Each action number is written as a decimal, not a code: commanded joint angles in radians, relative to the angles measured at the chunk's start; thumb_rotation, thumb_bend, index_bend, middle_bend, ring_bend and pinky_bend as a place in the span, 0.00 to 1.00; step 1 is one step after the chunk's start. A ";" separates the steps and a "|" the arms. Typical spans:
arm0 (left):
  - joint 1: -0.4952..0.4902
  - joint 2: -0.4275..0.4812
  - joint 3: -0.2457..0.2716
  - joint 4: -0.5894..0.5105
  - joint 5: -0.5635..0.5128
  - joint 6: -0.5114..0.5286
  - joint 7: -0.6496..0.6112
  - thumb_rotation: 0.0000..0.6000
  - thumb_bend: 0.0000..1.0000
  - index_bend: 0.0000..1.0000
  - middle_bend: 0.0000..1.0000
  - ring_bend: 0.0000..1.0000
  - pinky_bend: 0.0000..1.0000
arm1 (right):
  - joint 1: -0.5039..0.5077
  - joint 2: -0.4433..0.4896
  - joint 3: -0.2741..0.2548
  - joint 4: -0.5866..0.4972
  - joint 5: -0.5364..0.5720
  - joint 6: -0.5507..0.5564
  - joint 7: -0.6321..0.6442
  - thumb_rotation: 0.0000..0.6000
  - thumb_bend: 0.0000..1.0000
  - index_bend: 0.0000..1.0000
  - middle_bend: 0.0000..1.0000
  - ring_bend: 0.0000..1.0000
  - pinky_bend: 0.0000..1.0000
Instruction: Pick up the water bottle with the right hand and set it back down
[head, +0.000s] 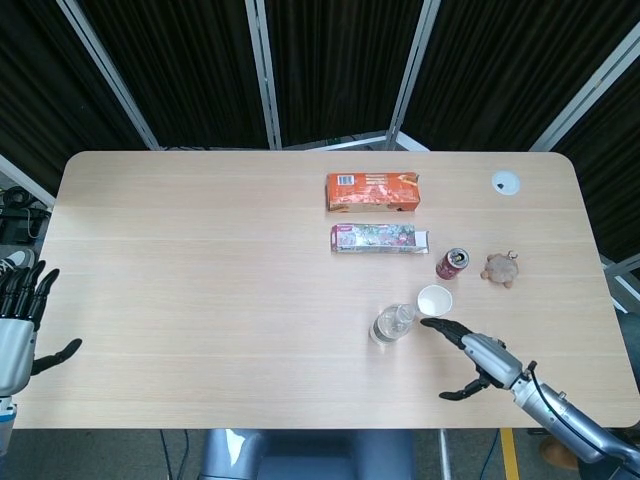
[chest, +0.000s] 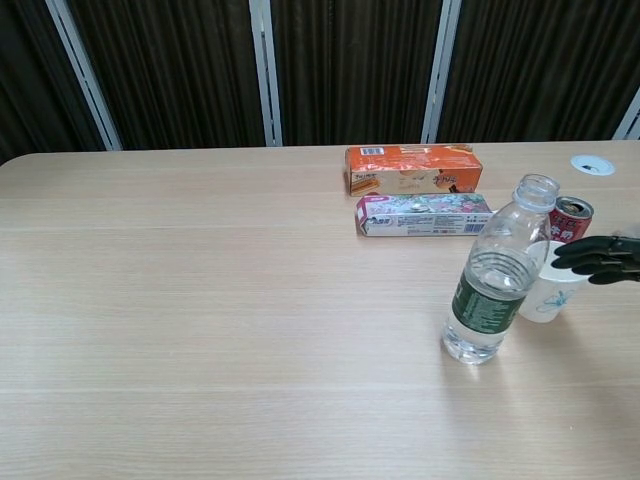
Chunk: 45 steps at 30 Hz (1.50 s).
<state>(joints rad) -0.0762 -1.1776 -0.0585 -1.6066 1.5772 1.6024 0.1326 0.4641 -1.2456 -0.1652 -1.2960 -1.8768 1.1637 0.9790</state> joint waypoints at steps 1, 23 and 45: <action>-0.001 0.000 -0.003 0.002 -0.007 -0.005 -0.003 1.00 0.00 0.00 0.00 0.00 0.00 | 0.011 -0.010 -0.002 0.008 0.016 -0.012 0.004 1.00 0.00 0.00 0.03 0.00 0.06; -0.010 0.004 -0.007 0.010 -0.023 -0.027 -0.023 1.00 0.00 0.00 0.00 0.00 0.00 | 0.043 -0.103 0.025 0.085 0.112 -0.006 -0.021 1.00 0.00 0.00 0.03 0.00 0.06; -0.016 0.000 -0.011 0.013 -0.047 -0.046 -0.019 1.00 0.00 0.00 0.00 0.00 0.00 | 0.096 -0.206 0.073 0.097 0.157 -0.007 -0.037 1.00 0.00 0.00 0.03 0.00 0.10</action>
<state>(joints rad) -0.0919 -1.1775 -0.0699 -1.5932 1.5300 1.5565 0.1131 0.5585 -1.4497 -0.0933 -1.1996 -1.7197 1.1553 0.9423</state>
